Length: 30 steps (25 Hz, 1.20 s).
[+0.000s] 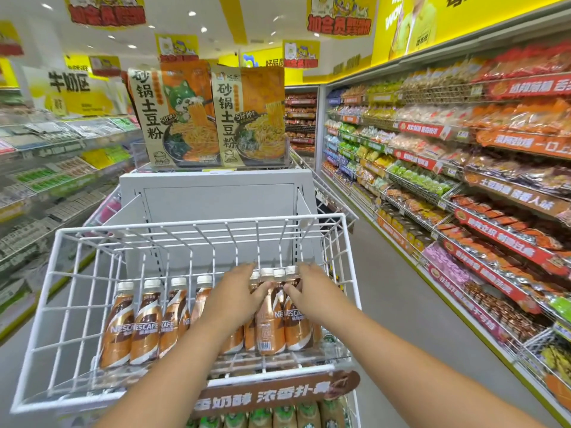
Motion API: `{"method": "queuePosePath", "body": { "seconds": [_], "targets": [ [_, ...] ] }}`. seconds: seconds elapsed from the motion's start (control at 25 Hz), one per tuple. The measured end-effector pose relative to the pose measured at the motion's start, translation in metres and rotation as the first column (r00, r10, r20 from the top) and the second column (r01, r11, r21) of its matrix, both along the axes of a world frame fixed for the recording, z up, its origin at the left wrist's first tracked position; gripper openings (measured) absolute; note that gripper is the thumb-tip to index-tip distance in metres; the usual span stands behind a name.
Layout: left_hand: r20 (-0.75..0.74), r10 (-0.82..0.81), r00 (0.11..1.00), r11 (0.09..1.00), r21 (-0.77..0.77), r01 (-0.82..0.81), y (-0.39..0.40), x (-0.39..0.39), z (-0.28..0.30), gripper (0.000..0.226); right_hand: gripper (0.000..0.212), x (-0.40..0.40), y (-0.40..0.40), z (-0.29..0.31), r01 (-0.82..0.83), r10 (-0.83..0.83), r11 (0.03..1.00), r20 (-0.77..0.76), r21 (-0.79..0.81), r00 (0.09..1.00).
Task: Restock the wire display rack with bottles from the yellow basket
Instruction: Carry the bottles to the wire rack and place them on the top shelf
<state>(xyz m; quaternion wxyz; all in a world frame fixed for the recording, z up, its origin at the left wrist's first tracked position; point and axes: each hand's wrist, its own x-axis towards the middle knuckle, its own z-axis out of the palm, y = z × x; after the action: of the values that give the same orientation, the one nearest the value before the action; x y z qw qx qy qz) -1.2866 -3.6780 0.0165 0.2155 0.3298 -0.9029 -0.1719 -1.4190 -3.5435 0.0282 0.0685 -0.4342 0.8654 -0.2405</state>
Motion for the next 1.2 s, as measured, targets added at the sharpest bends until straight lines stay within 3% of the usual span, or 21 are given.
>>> {"method": "queuePosePath", "body": {
  "seconds": [0.12,0.24,0.4,0.68,1.2],
  "targets": [
    [0.125,-0.011,0.992,0.97,-0.24,0.041,0.013,0.016,-0.005,0.07,0.072,0.012,0.012,-0.003,-0.116,0.118,0.993,-0.215,0.02,0.969],
    [0.283,0.094,0.955,0.944,-0.331,0.005,0.029,0.028,-0.014,0.074,0.076,0.02,0.026,-0.011,-0.178,0.201,0.979,-0.333,0.101,0.921],
    [0.375,0.199,0.905,0.936,-0.345,-0.063,0.06,0.043,-0.019,0.077,0.076,0.024,0.048,-0.021,-0.215,0.258,0.963,-0.317,0.164,0.913],
    [0.367,0.252,0.895,0.931,-0.343,-0.122,0.112,0.071,-0.014,0.077,0.077,0.034,0.093,-0.021,-0.262,0.313,0.946,-0.33,0.192,0.89],
    [0.39,0.139,0.91,0.932,-0.363,0.013,0.239,0.165,-0.001,0.076,0.076,0.144,0.252,-0.008,-0.05,0.091,0.99,-0.331,0.128,0.939]
  ]
}}
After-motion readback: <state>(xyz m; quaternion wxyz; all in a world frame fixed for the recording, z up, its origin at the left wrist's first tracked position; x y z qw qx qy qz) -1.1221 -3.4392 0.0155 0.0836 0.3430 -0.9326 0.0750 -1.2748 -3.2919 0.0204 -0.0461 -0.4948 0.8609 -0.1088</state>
